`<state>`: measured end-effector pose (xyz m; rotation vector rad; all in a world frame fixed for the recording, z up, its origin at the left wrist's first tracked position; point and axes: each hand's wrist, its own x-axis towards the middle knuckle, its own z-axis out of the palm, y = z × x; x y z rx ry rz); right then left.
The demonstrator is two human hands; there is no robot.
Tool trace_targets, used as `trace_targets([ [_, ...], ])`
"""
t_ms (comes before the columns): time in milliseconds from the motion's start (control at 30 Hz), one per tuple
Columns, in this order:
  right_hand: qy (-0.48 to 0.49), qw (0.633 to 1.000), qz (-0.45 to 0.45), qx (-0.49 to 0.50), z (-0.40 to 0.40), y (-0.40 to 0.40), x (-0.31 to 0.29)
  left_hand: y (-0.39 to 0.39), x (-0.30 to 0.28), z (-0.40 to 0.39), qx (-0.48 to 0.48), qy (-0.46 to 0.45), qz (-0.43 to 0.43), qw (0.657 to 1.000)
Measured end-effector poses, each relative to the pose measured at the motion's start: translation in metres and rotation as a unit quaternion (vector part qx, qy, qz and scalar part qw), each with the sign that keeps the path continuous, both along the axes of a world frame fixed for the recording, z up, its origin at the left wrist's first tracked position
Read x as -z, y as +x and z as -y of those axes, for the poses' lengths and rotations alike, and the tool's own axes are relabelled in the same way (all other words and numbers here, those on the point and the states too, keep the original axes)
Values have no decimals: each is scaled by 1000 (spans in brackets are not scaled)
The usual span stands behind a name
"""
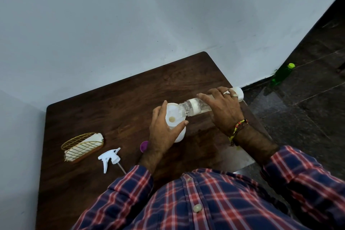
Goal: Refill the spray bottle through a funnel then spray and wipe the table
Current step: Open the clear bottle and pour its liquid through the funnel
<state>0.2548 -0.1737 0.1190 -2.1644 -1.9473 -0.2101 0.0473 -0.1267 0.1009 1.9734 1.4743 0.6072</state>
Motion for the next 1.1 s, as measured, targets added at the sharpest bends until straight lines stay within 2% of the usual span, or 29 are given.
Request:
trace_targets([
  [1100,4,1000,19,-4,-2,1,2,0,0,-1,0,0,3,1000],
])
